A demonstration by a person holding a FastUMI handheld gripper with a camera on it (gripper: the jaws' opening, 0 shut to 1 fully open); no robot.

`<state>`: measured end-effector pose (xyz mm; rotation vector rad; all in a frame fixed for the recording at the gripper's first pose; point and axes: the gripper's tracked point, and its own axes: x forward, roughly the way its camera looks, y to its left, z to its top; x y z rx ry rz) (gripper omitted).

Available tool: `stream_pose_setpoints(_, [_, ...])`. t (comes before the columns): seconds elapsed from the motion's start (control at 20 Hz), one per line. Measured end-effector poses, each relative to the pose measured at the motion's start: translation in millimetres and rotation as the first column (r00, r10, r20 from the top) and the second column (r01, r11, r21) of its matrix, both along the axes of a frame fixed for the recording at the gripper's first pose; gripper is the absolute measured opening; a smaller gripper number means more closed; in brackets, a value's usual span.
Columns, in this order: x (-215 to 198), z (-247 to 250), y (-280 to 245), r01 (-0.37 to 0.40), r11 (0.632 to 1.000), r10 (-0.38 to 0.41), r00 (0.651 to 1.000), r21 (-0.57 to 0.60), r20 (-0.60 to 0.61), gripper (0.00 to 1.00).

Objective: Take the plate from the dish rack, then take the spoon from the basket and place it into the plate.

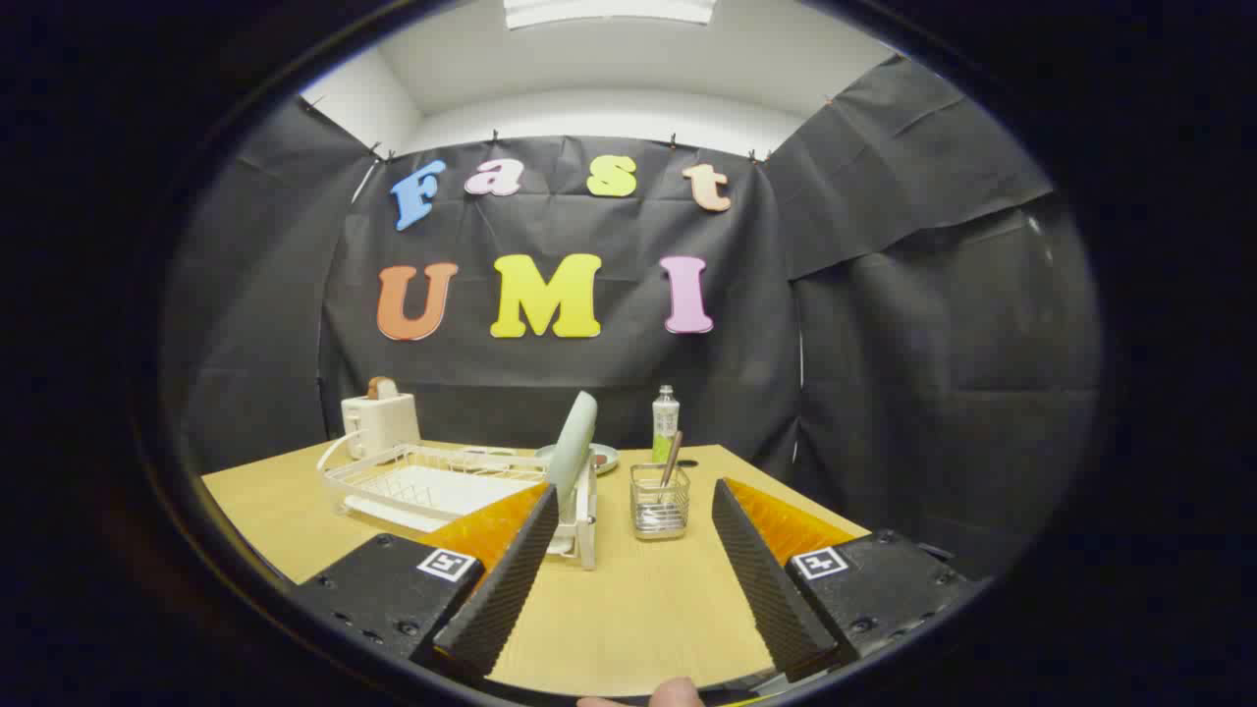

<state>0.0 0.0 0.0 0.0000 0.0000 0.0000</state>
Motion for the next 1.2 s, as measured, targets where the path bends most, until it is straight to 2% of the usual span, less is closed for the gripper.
stream_pose_setpoints(0.45, [-1,6,2,-0.003,0.999,0.004,0.999,-0.042,0.034,1.0])
stream_pose_setpoints(0.75, [-2,5,4,-0.017,1.0,0.017,0.999,-0.019,0.029,1.0])
stream_pose_setpoints(1.2, [8,12,11,-0.059,0.997,0.06,0.998,-0.051,0.008,1.0])
